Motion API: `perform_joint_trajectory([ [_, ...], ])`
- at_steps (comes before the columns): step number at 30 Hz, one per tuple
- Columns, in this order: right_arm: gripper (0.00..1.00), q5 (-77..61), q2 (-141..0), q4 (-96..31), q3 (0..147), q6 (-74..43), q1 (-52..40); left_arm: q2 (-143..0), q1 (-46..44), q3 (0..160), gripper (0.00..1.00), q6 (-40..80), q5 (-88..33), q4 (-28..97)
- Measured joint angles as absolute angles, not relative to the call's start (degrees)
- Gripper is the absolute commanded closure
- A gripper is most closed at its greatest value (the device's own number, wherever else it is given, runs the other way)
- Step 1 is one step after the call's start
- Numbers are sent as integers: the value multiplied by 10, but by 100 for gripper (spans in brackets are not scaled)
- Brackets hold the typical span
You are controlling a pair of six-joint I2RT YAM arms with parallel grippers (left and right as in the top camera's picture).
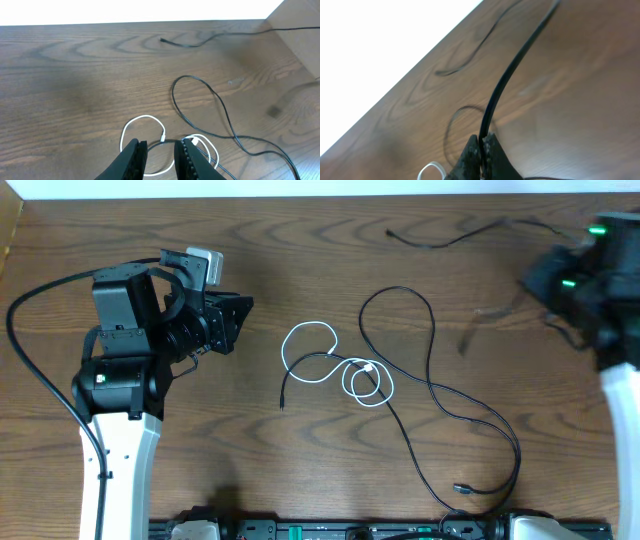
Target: Untangle cables
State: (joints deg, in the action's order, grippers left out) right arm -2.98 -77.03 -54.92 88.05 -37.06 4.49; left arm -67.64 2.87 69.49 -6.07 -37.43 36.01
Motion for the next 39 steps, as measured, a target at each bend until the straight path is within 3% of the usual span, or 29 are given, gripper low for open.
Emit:
perform_joint_trajectory([
  [9,99,29,-769,-672,997,-297,222,-676,29,695,75,-60,-374,361],
  [22,99,62,-769,-673,1019,-313,453,-676,29,695,75,-60,-374,362],
  [39,99,161,-781,-659,1023,-343,509,-676,29,695,75,-61,-374,362],
])
